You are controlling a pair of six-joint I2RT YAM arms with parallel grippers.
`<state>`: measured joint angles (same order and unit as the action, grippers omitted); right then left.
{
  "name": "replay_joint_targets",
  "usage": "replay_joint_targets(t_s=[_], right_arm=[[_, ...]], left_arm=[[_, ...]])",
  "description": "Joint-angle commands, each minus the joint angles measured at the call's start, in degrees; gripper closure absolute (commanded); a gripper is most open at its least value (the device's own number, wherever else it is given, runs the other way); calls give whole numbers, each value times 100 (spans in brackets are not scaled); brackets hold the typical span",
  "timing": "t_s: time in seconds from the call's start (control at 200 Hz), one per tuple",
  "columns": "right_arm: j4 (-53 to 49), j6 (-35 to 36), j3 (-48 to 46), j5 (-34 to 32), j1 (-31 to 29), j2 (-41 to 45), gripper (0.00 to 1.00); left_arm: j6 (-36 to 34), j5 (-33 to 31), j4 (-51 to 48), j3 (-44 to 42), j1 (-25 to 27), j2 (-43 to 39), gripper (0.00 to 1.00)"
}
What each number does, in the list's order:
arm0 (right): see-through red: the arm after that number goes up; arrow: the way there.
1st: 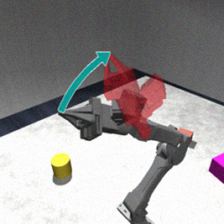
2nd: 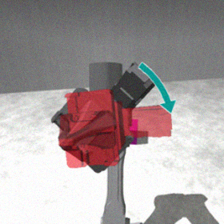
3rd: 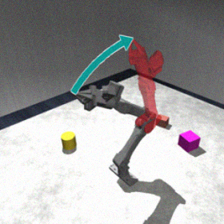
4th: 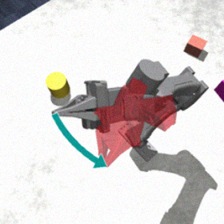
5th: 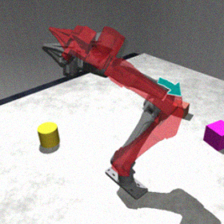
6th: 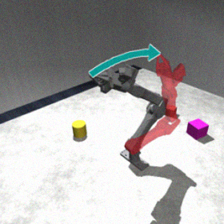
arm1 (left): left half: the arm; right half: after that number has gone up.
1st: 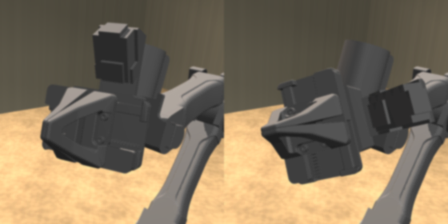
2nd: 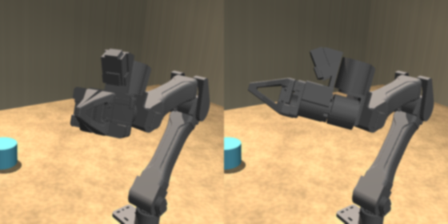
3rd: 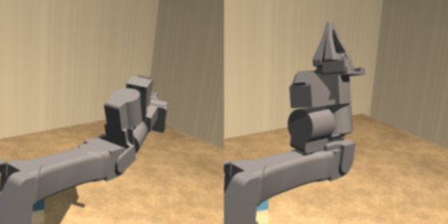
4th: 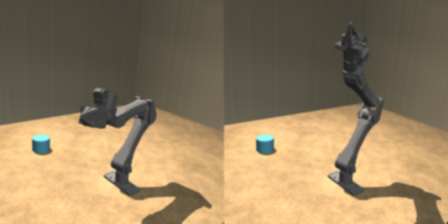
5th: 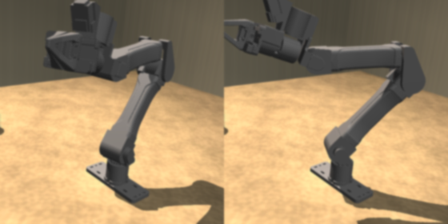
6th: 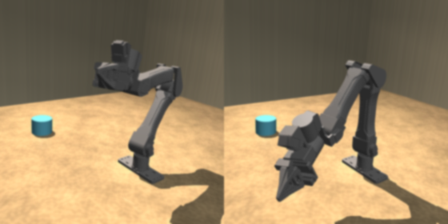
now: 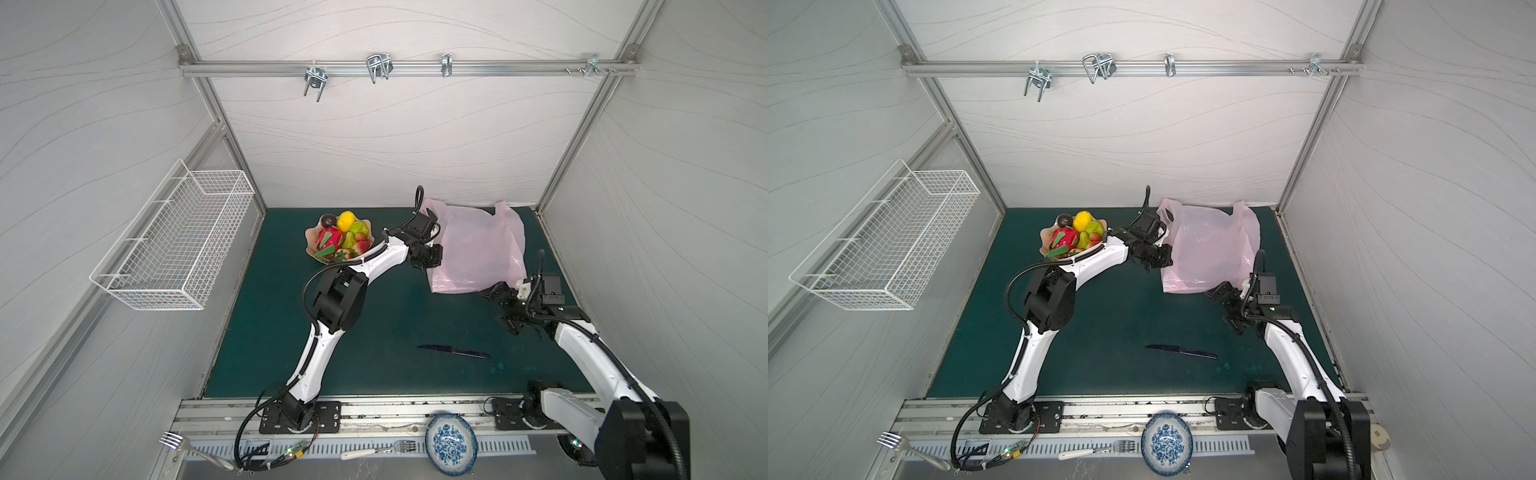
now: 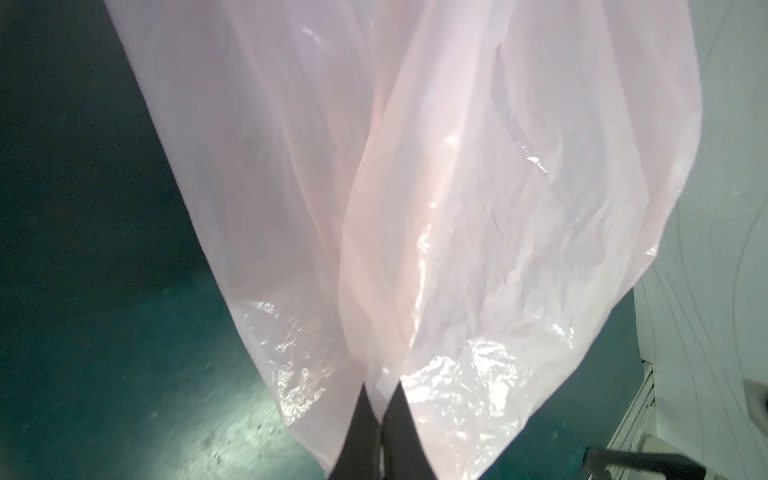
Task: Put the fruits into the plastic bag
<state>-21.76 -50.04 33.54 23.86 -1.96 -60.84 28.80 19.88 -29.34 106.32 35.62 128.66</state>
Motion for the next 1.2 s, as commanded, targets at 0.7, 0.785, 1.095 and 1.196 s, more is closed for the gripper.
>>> replay_joint_targets(t_s=[0.7, 0.785, 1.095, 1.196], right_arm=[[-456, 689, 2166, -183, 650, -1188, 1], [-1242, 1179, 2840, -195, 833, -1077, 1], [-2771, 1881, 3554, -161, 950, -302, 1], [-2973, 1819, 3484, -80, 939, 43, 1]], left_arm=[[5996, -3673, 3343, -4632, 1418, -3421, 100], [6564, -3911, 3297, -4562, 1648, -3317, 100], [5533, -2796, 2508, -3761, 2002, -3622, 21], [4971, -2988, 1810, -4090, 1962, -4424, 3]])
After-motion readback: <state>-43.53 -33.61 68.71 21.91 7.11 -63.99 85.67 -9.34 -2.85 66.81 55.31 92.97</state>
